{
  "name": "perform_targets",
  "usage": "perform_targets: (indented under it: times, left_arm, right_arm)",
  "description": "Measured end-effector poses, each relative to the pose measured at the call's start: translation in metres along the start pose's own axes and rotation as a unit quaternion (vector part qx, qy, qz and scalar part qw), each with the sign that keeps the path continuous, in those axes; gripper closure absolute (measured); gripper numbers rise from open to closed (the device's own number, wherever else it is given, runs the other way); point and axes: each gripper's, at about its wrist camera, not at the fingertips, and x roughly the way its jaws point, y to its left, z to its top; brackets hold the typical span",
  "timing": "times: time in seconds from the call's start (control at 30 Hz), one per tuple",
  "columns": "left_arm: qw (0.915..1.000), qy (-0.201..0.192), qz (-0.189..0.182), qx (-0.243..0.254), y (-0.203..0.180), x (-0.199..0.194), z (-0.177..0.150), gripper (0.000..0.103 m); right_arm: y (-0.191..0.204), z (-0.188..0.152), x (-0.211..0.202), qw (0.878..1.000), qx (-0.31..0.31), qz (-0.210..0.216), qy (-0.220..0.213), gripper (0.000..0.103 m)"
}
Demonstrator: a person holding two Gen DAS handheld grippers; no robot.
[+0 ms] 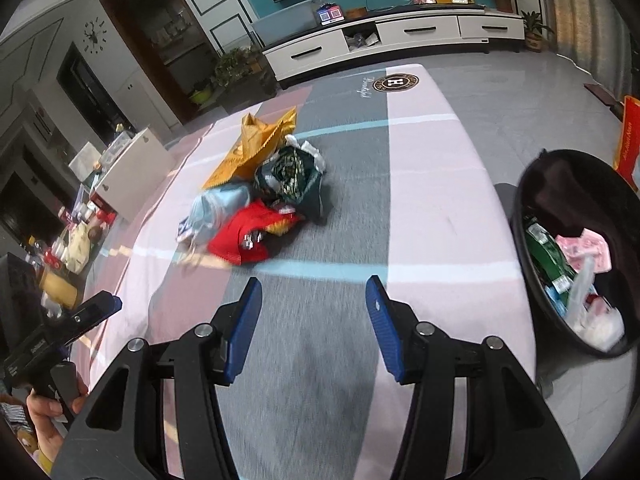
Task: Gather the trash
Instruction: 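Move both tools back toward the remaining trash pile, then grasp the yellow chip bag with the left tool while the right tool grasps the dark green bag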
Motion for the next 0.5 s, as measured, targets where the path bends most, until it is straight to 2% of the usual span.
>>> perform_targets:
  times: [0.27,0.5]
  left_arm:
    - [0.9995,0.001,-0.030,-0.014,-0.010,0.042,0.052,0.013]
    - [0.9978,0.021,-0.054,-0.034,-0.017,0.089,0.102,0.025]
  right_arm:
    - [-0.008,0.036,0.034,0.999,0.022,0.025,-0.009,0.049]
    - [-0.015,0.063,0.067,0.997,0.049,0.051,-0.005,0.049]
